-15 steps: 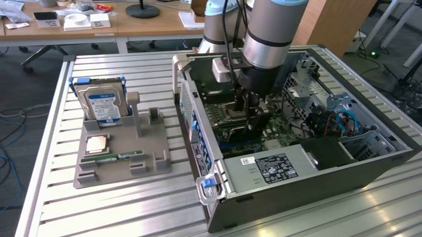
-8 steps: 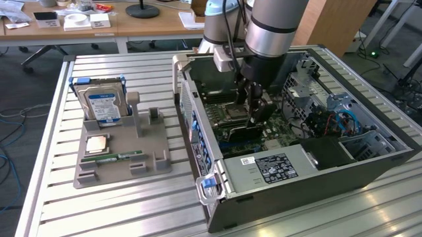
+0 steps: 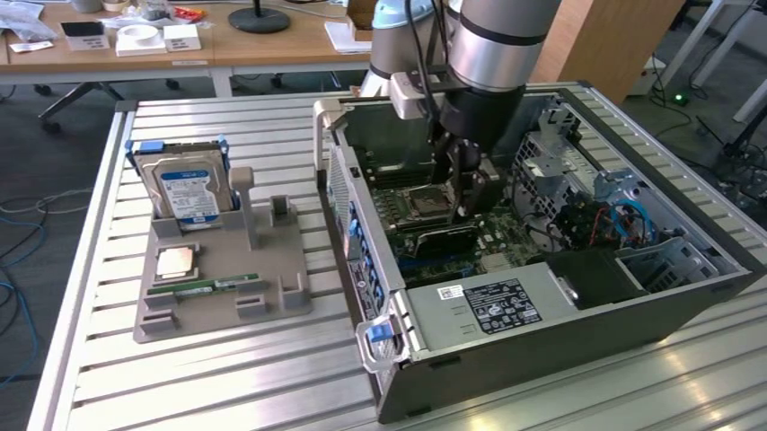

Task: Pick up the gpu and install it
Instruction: 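Insert the gpu into the slot, then press down on the gpu until it lock into place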

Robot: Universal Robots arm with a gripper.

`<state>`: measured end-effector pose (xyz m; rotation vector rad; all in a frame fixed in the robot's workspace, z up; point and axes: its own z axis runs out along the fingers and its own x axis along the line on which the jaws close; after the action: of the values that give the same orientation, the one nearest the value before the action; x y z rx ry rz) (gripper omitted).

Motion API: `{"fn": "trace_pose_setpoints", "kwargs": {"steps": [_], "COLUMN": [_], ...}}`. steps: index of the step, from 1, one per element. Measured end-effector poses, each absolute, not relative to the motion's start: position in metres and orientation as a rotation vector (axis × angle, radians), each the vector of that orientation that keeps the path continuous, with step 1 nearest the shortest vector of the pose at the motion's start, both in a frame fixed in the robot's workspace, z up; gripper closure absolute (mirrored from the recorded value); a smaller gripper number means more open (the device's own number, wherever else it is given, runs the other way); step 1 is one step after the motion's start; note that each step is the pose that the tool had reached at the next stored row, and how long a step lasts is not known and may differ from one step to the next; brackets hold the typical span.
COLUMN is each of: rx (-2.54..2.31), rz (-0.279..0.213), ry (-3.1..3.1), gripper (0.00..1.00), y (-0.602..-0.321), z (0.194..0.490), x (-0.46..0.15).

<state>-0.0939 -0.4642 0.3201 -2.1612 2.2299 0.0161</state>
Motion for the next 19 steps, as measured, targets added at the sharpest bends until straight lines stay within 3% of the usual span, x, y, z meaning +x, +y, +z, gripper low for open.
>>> {"fn": "trace_pose_setpoints", "kwargs": {"steps": [19], "rx": [-2.161], "rz": [0.016], "ry": [2.230], "gripper": [0.25], "y": [-0.464], "z": [0.334], "x": [-0.094]}}
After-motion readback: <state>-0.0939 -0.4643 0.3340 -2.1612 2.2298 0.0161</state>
